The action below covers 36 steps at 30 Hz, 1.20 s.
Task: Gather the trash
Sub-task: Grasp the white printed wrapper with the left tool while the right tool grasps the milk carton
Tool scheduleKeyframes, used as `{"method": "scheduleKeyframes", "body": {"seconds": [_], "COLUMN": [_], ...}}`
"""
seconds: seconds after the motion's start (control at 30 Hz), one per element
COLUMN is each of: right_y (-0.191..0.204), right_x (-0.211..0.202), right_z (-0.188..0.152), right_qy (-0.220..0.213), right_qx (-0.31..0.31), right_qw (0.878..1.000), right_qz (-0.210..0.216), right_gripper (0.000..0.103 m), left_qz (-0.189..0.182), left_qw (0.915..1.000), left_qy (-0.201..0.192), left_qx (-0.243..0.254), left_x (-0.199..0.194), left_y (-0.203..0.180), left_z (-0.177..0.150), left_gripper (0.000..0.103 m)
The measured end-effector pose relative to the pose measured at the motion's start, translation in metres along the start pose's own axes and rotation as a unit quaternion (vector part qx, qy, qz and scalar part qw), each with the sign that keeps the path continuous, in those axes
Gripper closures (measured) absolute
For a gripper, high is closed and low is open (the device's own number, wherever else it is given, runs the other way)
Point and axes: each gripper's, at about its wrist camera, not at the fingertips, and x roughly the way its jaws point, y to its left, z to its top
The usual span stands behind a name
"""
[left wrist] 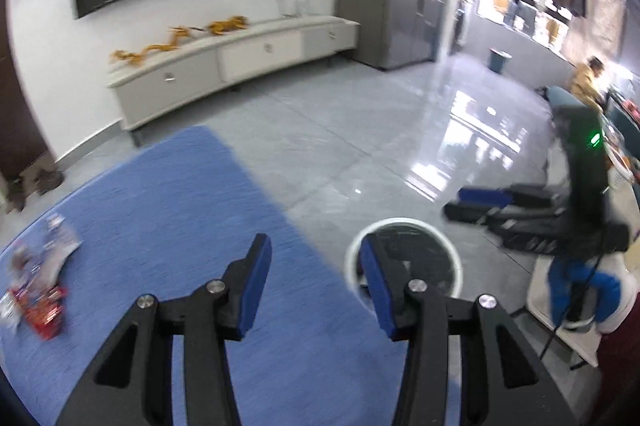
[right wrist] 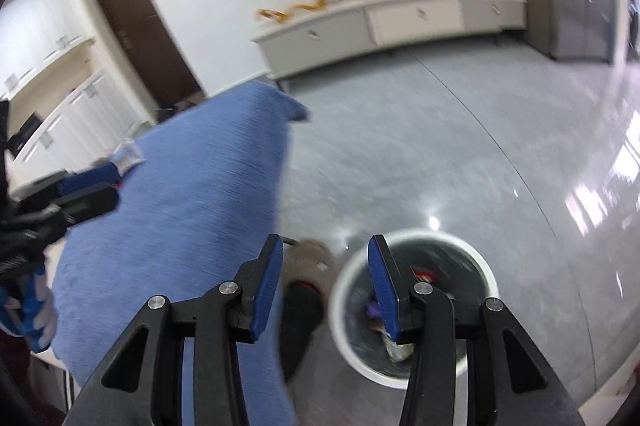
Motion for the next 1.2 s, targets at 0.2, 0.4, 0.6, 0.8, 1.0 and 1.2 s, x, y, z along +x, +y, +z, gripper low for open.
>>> {"method": "scheduleKeyframes", "body": {"seconds": [0.2, 0.4, 0.6, 0.8, 1.0, 1.2], "right_y": [0.086, 0.177, 0.245, 0.298, 0.335, 0.362], "right_x": [-0.01, 0.0, 0.031, 0.089, 0.147, 0.204], "right_z": [0.034, 0.055, 0.071, 0.087, 0.096, 0.109], "right_qy": [-0.017, -0.009, 0.015, 0.045, 0.077, 0.109], "right_qx": [-0.068, -0.14, -0.169, -0.164, -0.131, -0.06], "right_qw": [0.997, 0.989, 0.983, 0.981, 0.983, 0.986], "right_qz": [0.026, 0.043, 0.074, 0.089, 0.1, 0.112], "right_gripper": [0.056, 0.049, 0.047, 0.044, 0.044, 0.043], "left_qz": [0.061, 0.123, 0.183, 0.207, 0.203, 0.186], "left_qw": [0.9963, 0.9832, 0.9606, 0.9423, 0.9349, 0.9348], "left_qy": [-0.025, -0.043, -0.04, -0.034, -0.038, -0.037], "left_qx": [-0.055, -0.128, -0.205, -0.261, -0.289, -0.3], "left_x": [-0.059, -0.104, -0.124, -0.118, -0.097, -0.07], "left_y": [0.088, 0.197, 0.301, 0.378, 0.419, 0.439], "left_z": [-0.038, -0.083, -0.136, -0.167, -0.167, -0.159], "left_gripper": [0.058, 0.053, 0.05, 0.05, 0.05, 0.05]}}
